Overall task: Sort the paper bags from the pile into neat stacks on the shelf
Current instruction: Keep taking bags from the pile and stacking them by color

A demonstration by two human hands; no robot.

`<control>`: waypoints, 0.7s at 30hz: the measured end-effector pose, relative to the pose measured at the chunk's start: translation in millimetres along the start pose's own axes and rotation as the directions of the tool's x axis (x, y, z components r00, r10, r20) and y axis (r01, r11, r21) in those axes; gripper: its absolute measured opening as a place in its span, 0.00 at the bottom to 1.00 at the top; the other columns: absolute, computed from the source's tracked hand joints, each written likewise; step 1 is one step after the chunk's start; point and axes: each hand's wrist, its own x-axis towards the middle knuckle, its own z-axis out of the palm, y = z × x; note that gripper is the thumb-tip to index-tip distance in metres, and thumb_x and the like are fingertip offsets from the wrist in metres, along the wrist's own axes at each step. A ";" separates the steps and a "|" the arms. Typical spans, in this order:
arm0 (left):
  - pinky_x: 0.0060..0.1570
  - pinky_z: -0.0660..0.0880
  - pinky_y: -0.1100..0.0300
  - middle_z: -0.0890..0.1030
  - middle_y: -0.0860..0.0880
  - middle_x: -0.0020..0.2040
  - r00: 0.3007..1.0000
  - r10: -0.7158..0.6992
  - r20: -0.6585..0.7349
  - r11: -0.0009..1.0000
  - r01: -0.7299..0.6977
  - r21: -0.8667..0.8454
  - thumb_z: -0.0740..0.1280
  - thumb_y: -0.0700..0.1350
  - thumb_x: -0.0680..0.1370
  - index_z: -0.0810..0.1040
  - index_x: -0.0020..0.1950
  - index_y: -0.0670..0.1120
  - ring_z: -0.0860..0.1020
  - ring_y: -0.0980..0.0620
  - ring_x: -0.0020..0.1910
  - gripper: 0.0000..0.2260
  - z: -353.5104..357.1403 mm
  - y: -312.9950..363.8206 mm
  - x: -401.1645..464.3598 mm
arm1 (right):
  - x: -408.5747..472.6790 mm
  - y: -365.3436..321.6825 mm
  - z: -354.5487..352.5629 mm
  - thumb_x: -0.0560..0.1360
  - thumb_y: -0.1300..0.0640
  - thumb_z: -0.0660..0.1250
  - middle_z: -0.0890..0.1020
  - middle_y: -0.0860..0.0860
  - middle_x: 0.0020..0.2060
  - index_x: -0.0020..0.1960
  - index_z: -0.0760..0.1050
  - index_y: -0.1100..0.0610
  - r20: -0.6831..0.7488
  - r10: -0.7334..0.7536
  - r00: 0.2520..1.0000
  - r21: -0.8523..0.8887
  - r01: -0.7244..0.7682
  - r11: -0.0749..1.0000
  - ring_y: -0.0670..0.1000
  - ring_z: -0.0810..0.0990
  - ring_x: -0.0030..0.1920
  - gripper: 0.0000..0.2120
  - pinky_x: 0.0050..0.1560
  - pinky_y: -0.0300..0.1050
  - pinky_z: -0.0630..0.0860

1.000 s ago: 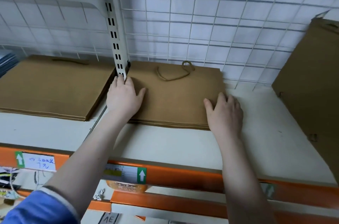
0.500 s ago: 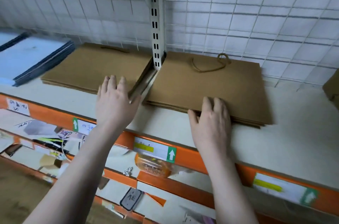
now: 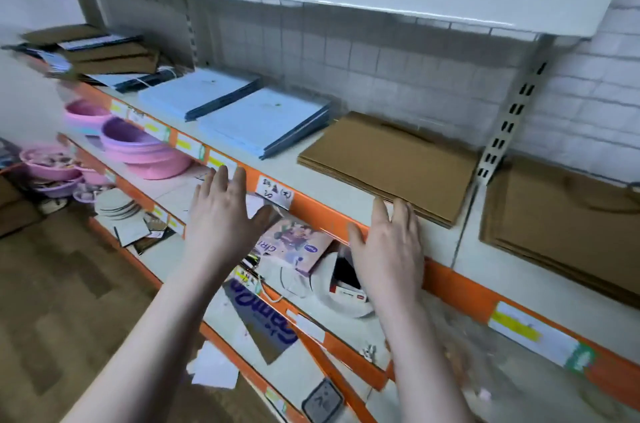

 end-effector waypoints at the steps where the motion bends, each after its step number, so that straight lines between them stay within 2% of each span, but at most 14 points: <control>1: 0.66 0.62 0.44 0.69 0.34 0.67 1.000 -0.013 -0.013 1.000 0.013 0.006 0.67 0.53 0.74 0.69 0.67 0.36 0.65 0.35 0.68 0.28 -8.2 -23.8 2.2 | -0.8 -24.6 8.8 0.75 0.49 0.66 0.71 0.65 0.64 0.68 0.70 0.63 0.025 -0.027 0.999 0.014 0.026 1.000 0.64 0.67 0.67 0.26 0.67 0.56 0.64; 6: 0.69 0.56 0.49 0.64 0.36 0.72 0.993 -0.108 -0.051 0.992 0.110 0.054 0.68 0.51 0.75 0.64 0.72 0.39 0.60 0.38 0.72 0.30 -47.3 -129.5 12.7 | -2.8 -139.4 51.3 0.78 0.47 0.61 0.65 0.63 0.70 0.72 0.63 0.61 0.115 -0.148 0.982 0.080 0.139 0.987 0.61 0.60 0.71 0.28 0.71 0.54 0.56; 9: 0.69 0.58 0.46 0.67 0.34 0.69 0.987 -0.149 -0.066 0.986 0.153 0.066 0.70 0.50 0.73 0.68 0.69 0.37 0.62 0.37 0.70 0.29 -65.3 -187.0 22.7 | -2.7 -194.7 72.4 0.78 0.46 0.59 0.62 0.62 0.71 0.73 0.61 0.60 0.174 -0.199 0.965 0.101 0.183 0.978 0.60 0.57 0.73 0.29 0.72 0.53 0.53; 14: 0.70 0.59 0.46 0.68 0.34 0.69 0.968 -0.223 -0.113 0.967 0.234 0.098 0.72 0.49 0.71 0.68 0.69 0.38 0.62 0.36 0.71 0.30 -76.7 -265.6 49.8 | 15.8 -263.8 105.1 0.78 0.45 0.59 0.62 0.59 0.72 0.74 0.59 0.57 0.191 -0.258 0.947 0.084 0.246 0.966 0.59 0.57 0.73 0.29 0.71 0.51 0.54; 18: 0.67 0.62 0.44 0.71 0.35 0.66 0.962 -0.241 -0.128 0.956 0.257 0.138 0.72 0.50 0.70 0.70 0.67 0.37 0.65 0.35 0.68 0.29 -77.2 -322.0 82.0 | 43.0 -313.2 142.4 0.77 0.46 0.62 0.66 0.62 0.69 0.72 0.63 0.59 0.174 -0.289 0.941 0.093 0.276 0.957 0.61 0.59 0.72 0.28 0.71 0.55 0.56; 21: 0.68 0.62 0.44 0.70 0.34 0.67 0.958 -0.257 -0.125 0.942 0.277 0.188 0.71 0.52 0.71 0.71 0.66 0.38 0.65 0.35 0.69 0.28 -77.4 -367.5 118.5 | 71.3 -355.0 178.2 0.77 0.46 0.62 0.66 0.62 0.69 0.72 0.64 0.59 0.191 -0.301 0.934 0.086 0.290 0.953 0.61 0.59 0.72 0.28 0.70 0.54 0.55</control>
